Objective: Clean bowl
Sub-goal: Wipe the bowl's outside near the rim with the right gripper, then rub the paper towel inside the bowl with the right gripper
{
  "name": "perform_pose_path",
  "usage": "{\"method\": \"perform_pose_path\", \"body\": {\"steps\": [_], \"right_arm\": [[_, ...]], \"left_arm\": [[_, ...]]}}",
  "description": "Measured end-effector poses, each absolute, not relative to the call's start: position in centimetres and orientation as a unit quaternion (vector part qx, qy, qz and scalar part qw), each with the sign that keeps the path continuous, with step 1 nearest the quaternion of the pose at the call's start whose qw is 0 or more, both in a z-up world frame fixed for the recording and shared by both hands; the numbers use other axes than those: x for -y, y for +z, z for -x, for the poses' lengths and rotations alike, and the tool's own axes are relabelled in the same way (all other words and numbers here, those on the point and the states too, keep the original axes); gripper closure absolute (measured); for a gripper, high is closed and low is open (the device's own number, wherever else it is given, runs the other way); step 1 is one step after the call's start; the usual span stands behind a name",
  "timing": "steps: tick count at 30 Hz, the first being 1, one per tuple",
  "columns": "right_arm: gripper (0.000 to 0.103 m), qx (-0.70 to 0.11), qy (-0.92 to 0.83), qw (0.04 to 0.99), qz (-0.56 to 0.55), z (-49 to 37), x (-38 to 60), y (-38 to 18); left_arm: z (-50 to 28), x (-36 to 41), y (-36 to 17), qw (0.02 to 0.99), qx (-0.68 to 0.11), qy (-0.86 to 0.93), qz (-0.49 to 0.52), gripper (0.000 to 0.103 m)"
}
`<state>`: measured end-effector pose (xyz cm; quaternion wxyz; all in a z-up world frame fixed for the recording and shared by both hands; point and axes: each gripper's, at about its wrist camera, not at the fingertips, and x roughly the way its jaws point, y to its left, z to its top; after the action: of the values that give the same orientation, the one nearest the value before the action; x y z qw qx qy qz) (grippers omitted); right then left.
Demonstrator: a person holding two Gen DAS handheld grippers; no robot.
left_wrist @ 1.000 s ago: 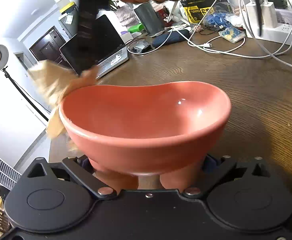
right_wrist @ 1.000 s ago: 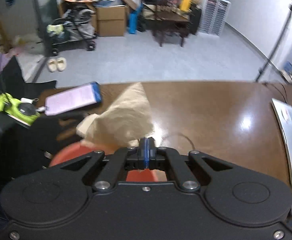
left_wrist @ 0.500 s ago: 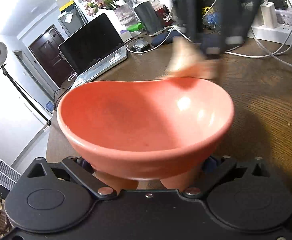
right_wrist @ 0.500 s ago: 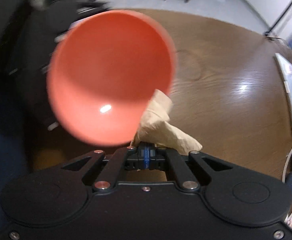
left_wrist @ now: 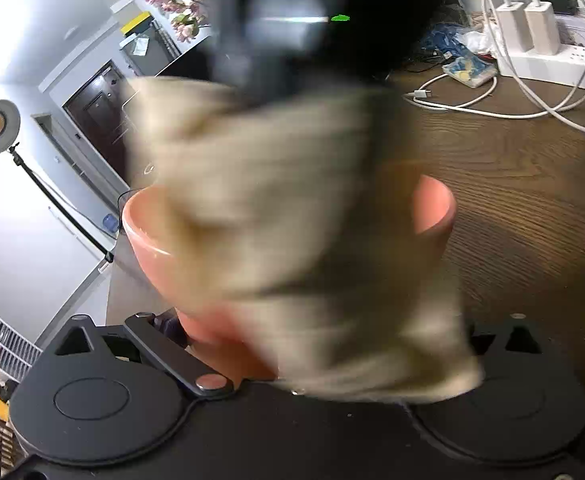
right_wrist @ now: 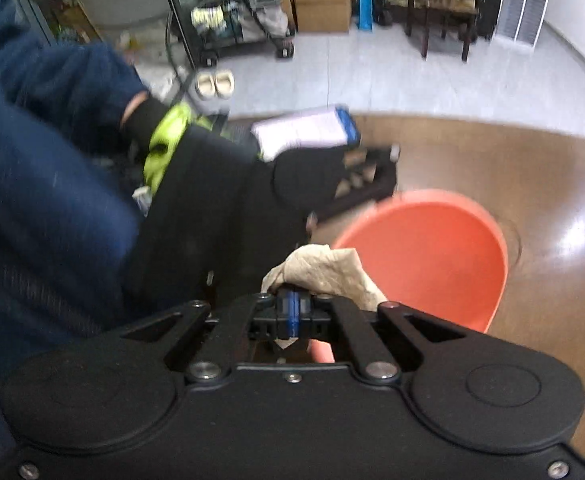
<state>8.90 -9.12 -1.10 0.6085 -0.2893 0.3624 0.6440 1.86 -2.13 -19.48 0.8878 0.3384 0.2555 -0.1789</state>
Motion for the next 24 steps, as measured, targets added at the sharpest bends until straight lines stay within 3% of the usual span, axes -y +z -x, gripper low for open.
{"method": "perform_pose_path", "body": {"steps": [13,24], "right_arm": [[0.103,-0.333,0.561,0.714,0.255,-16.5,8.4,-0.1],[0.103,-0.362,0.558,0.672,0.326,-14.9,10.9,-1.4]], "left_arm": [[-1.6,2.5,-19.9,0.888,-0.264,-0.181,-0.332,0.005],[-1.7,2.1,-19.6,0.893,-0.264,-0.176,-0.319,0.005]]}}
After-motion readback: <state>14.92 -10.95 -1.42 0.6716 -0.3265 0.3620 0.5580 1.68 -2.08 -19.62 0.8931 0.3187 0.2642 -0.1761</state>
